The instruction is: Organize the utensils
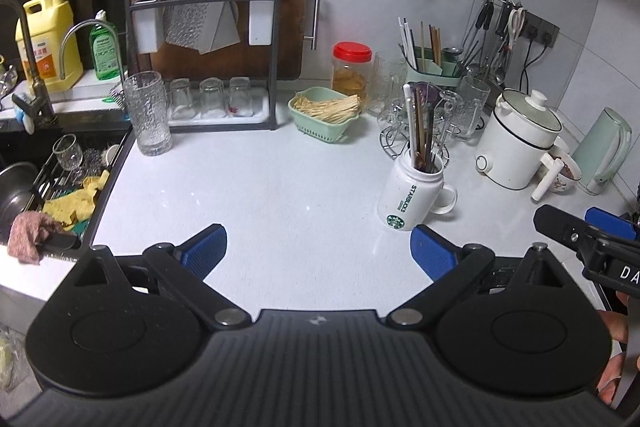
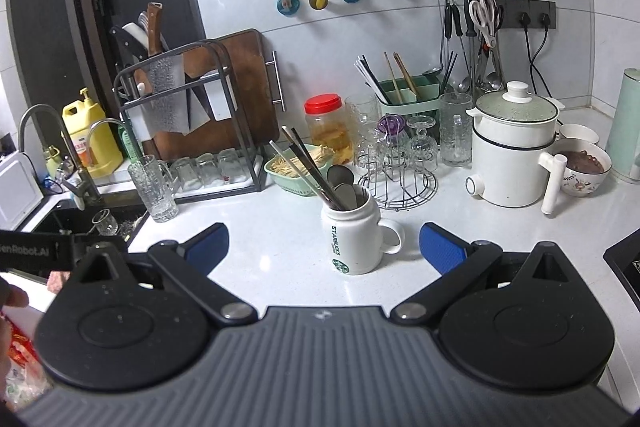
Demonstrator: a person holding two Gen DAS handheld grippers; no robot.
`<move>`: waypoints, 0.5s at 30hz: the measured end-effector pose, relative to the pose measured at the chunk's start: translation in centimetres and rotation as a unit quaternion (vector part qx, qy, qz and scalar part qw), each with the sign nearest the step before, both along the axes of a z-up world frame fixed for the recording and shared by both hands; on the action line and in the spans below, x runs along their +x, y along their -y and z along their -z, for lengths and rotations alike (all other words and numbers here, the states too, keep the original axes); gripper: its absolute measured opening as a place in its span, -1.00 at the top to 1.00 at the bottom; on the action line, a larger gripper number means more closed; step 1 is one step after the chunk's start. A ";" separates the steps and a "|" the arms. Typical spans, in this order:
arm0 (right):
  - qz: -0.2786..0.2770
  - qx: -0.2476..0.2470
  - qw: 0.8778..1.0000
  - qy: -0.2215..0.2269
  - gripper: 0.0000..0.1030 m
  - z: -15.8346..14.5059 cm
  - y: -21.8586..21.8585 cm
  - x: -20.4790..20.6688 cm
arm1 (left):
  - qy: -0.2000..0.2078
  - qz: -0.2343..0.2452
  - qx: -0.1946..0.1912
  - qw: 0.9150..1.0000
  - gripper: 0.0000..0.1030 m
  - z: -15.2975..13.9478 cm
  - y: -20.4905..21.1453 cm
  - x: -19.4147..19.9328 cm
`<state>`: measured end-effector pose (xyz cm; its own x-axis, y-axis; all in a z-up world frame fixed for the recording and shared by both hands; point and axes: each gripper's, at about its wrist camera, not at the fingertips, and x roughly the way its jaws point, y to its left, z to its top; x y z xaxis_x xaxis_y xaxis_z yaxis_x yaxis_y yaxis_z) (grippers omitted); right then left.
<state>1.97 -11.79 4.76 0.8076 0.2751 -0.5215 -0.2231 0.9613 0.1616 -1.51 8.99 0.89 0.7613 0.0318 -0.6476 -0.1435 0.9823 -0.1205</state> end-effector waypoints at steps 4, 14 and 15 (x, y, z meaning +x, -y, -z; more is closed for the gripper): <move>-0.003 0.000 1.000 -0.010 -1.00 0.3 0.1 0.0 | -0.004 -0.001 -0.002 1.000 -0.94 0.3 0.3 -0.3; -0.010 -0.005 1.000 -0.022 -1.00 0.6 0.1 -0.3 | -0.010 -0.001 -0.001 1.000 -0.94 0.5 0.7 -0.5; -0.010 -0.005 1.000 -0.023 -1.00 0.6 0.1 -0.3 | -0.010 -0.002 -0.001 1.000 -0.94 0.5 0.7 -0.5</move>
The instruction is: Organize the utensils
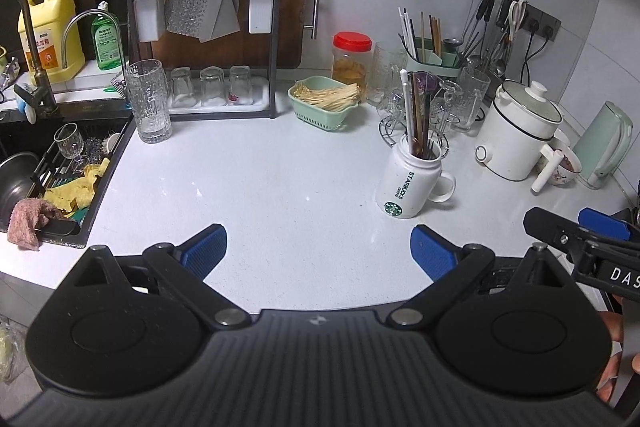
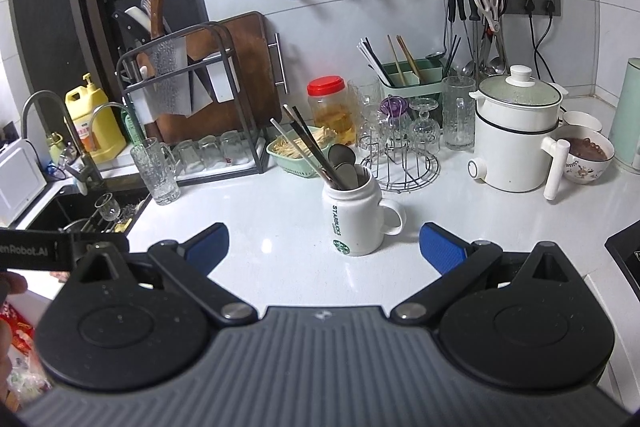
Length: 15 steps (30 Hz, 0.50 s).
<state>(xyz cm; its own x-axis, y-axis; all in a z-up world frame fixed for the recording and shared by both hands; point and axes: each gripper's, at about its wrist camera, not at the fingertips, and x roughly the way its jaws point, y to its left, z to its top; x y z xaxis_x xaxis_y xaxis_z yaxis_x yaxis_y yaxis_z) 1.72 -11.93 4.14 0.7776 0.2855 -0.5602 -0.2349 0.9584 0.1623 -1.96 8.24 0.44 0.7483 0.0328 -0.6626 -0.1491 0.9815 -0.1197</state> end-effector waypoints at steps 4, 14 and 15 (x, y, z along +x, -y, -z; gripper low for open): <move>0.001 0.000 1.000 0.001 -1.00 0.0 0.0 0.0 | 0.001 0.001 0.003 1.000 -0.94 -0.1 0.2 0.1; 0.009 -0.003 1.000 0.005 -1.00 0.0 0.2 -0.1 | -0.001 0.008 0.009 1.000 -0.94 -0.4 0.3 0.2; 0.011 -0.003 1.000 0.006 -1.00 0.0 0.2 -0.1 | 0.001 0.008 0.011 1.000 -0.94 -0.6 0.3 0.3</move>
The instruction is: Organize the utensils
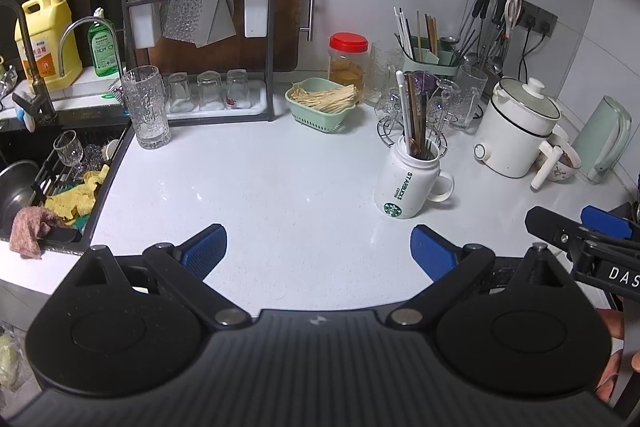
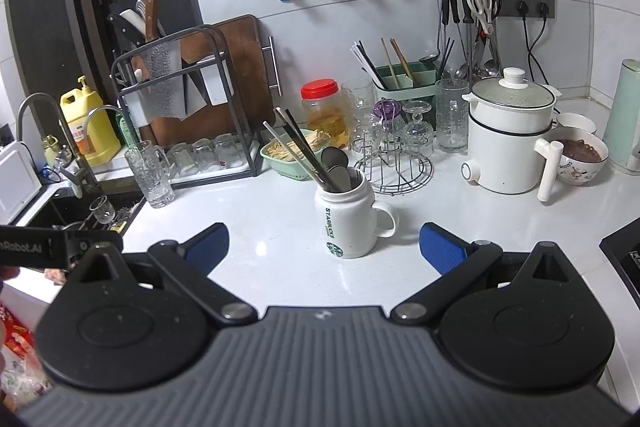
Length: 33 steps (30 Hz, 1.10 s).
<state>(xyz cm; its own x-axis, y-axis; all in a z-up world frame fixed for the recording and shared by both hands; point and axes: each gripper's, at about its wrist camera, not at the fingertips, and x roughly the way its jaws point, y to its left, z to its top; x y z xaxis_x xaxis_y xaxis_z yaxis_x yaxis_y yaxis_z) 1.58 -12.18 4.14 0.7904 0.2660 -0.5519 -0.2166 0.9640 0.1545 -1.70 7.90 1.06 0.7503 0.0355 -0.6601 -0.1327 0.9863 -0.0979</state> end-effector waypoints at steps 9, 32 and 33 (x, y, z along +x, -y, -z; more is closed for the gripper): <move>0.007 0.000 1.000 0.003 -1.00 0.0 0.1 0.1 | 0.003 0.004 -0.002 1.000 -0.94 -0.5 -0.3 0.4; 0.006 -0.002 1.000 0.003 -1.00 0.2 -0.3 0.4 | -0.006 0.001 -0.005 1.000 -0.94 0.0 -0.6 0.6; 0.007 -0.002 1.000 0.002 -1.00 0.3 -0.3 0.3 | -0.006 0.001 -0.005 1.000 -0.94 0.0 -0.6 0.6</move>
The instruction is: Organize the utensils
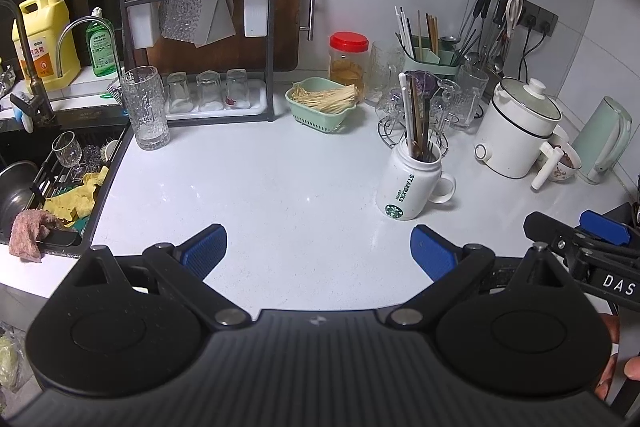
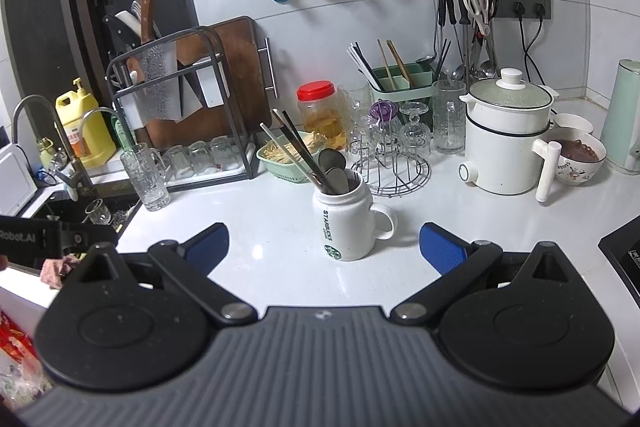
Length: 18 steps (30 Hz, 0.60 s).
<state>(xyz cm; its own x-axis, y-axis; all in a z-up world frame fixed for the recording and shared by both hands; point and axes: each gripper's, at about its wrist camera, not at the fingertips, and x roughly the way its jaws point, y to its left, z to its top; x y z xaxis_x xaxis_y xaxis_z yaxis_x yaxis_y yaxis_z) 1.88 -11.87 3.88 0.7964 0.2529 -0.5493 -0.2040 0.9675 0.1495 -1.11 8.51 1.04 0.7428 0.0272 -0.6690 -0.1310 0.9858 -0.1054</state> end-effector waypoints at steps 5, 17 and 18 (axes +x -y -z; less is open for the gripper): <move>0.001 0.000 1.000 0.000 -1.00 0.0 0.0 -0.1 | 0.000 0.000 0.000 1.000 -0.94 0.0 0.0 0.0; -0.003 -0.002 1.000 0.001 -1.00 -0.1 -0.3 0.1 | 0.001 0.002 0.001 1.000 -0.94 -0.1 0.0 0.1; -0.004 0.000 1.000 0.001 -1.00 -0.1 -0.3 0.1 | 0.001 0.002 0.002 1.000 -0.94 -0.1 0.0 0.2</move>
<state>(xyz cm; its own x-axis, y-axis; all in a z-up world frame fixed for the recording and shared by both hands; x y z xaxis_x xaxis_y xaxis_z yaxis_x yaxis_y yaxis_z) 1.95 -11.59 3.95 0.7954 0.2590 -0.5479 -0.2113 0.9659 0.1498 -0.95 8.53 1.13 0.7439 0.0269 -0.6677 -0.1269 0.9867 -0.1017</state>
